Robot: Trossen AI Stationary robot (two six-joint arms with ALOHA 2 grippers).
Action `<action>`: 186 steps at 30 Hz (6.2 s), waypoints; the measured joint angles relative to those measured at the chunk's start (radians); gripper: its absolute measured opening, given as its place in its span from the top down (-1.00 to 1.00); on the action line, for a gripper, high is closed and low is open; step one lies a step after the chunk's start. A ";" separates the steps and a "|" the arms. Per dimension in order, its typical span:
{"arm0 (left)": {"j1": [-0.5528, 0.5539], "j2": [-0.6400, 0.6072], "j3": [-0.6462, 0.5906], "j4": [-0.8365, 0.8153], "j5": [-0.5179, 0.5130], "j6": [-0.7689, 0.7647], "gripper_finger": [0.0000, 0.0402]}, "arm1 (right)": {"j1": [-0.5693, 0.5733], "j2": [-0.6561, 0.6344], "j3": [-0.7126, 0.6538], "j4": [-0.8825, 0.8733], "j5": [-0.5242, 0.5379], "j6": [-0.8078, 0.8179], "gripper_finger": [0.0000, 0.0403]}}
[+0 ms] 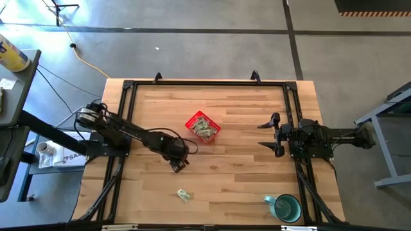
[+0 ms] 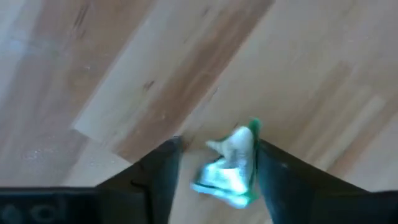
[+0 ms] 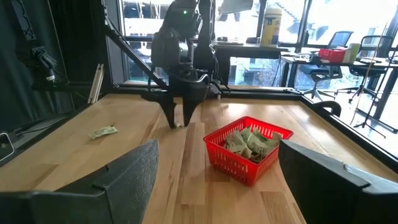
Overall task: Pick and place Stevia / Truvia into bins
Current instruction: Put the truvia packet into the red basket, then put the stevia packet into the red basket, then return to Home Position
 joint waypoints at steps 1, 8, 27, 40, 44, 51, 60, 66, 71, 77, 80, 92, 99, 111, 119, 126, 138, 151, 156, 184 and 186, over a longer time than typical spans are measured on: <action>0.000 0.001 -0.008 0.003 -0.004 -0.001 -0.13 | 0.000 0.000 0.000 0.000 0.000 0.000 -0.59; 0.003 0.008 -0.039 -0.005 -0.056 0.058 0.50 | 0.000 0.000 0.000 0.002 0.000 0.000 -0.59; 0.373 -0.028 0.292 0.156 -0.110 0.781 0.80 | 0.000 0.000 0.000 0.003 0.000 0.000 -0.59; 0.427 0.012 0.319 -0.038 0.024 0.704 -0.57 | 0.000 0.001 0.000 -0.001 0.000 0.000 -0.59; 0.370 -0.032 0.321 -0.110 0.112 0.754 -0.56 | 0.000 0.000 0.000 -0.001 0.000 0.000 -0.59; 0.222 -0.037 0.320 -0.191 0.288 1.077 -0.31 | 0.000 0.000 0.000 0.001 0.000 0.000 -0.59; -0.064 -0.021 0.219 -0.169 0.200 1.232 -0.23 | 0.000 0.005 0.000 0.001 0.000 0.000 -0.59; -0.248 -0.021 0.161 -0.042 0.120 1.105 -0.35 | 0.000 0.005 0.000 0.002 0.000 0.000 -0.59; -0.246 -0.021 0.088 0.102 0.114 0.936 -0.42 | 0.000 0.005 0.000 0.002 0.000 0.000 -0.59; -0.297 0.022 0.026 0.372 0.120 1.017 -0.36 | 0.000 0.005 0.000 0.003 0.000 0.000 -0.59; -0.310 0.071 0.026 0.432 0.128 1.022 -0.31 | 0.000 0.006 0.000 0.002 0.000 0.000 -0.59; -0.304 0.200 0.033 0.507 0.140 1.033 0.27 | 0.000 0.005 0.000 0.002 0.000 0.000 -0.59; -0.160 0.167 0.041 0.482 0.059 1.040 0.90 | 0.000 0.005 0.000 0.002 0.000 0.000 -0.59; 0.240 -0.009 0.235 0.361 -0.163 1.188 0.89 | 0.000 0.006 0.000 -0.001 0.001 0.000 -0.59; 0.442 0.043 0.255 0.212 0.054 1.093 0.62 | 0.000 0.006 0.000 0.001 0.001 0.000 -0.59; 0.415 0.018 0.328 0.031 -0.003 0.881 0.11 | 0.000 0.010 0.000 0.002 0.000 0.000 -0.59; 0.190 -0.236 0.544 -0.302 0.069 0.640 -0.38 | 0.000 0.018 0.000 0.002 0.000 0.000 -0.59; 0.054 -0.780 -0.167 0.230 0.031 0.548 -0.41 | 0.000 0.019 0.000 -0.001 0.000 0.000 -0.59; 0.053 -1.088 -0.328 0.208 -0.047 0.595 -0.42 | 0.000 0.019 0.000 -0.002 0.001 0.000 -0.59; 0.301 -1.626 -0.694 0.153 -0.371 0.576 -0.41 | 0.000 0.025 0.000 0.000 0.000 0.000 -0.59; 0.317 -1.619 -0.711 0.138 -0.367 0.576 -0.42 | 0.000 0.025 0.000 0.000 0.000 0.000 -0.59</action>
